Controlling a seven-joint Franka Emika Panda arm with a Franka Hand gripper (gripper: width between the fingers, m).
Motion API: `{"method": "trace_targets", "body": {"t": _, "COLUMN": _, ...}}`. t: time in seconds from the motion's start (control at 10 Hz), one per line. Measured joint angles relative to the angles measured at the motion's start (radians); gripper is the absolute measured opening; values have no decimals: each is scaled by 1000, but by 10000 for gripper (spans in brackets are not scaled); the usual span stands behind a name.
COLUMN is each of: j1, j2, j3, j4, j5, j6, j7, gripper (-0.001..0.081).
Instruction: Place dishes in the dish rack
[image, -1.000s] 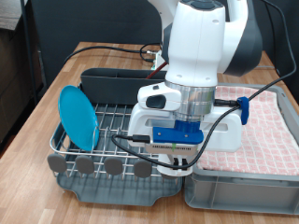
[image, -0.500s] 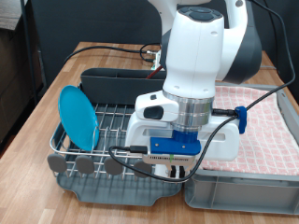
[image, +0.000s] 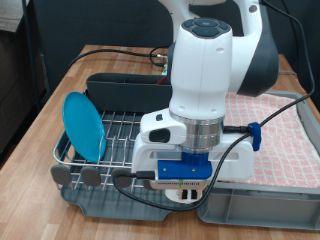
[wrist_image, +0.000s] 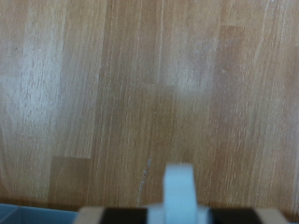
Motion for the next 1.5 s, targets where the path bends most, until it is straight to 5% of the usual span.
{"method": "trace_targets", "body": {"t": 0.1, "j1": -6, "j2": 5, "j3": 6, "j4": 9, "j5": 3, "j6": -16, "j7": 0, "gripper": 177}}
{"method": "trace_targets", "body": {"t": 0.2, "j1": -9, "j2": 9, "j3": 9, "j4": 21, "j5": 6, "j6": -46, "j7": 0, "gripper": 177}}
{"method": "trace_targets", "body": {"t": 0.3, "j1": -13, "j2": 11, "j3": 13, "j4": 36, "j5": 11, "j6": -84, "j7": 0, "gripper": 373}}
{"method": "trace_targets", "body": {"t": 0.4, "j1": -17, "j2": 11, "j3": 18, "j4": 53, "j5": 18, "j6": -126, "j7": -2, "gripper": 373}}
{"method": "trace_targets", "body": {"t": 0.6, "j1": -20, "j2": 11, "j3": 21, "j4": 93, "j5": 22, "j6": -223, "j7": 0, "gripper": 698}}
{"method": "trace_targets", "body": {"t": 0.7, "j1": -20, "j2": 9, "j3": 18, "j4": 110, "j5": 21, "j6": -255, "j7": 4, "gripper": 698}}
{"method": "trace_targets", "body": {"t": 0.8, "j1": -19, "j2": 1, "j3": 13, "j4": 117, "j5": 18, "j6": -266, "j7": 8, "gripper": 782}}
{"method": "trace_targets", "body": {"t": 1.5, "j1": 30, "j2": -136, "j3": -29, "j4": 117, "j5": -67, "j6": -362, "j7": 93, "gripper": 802}}
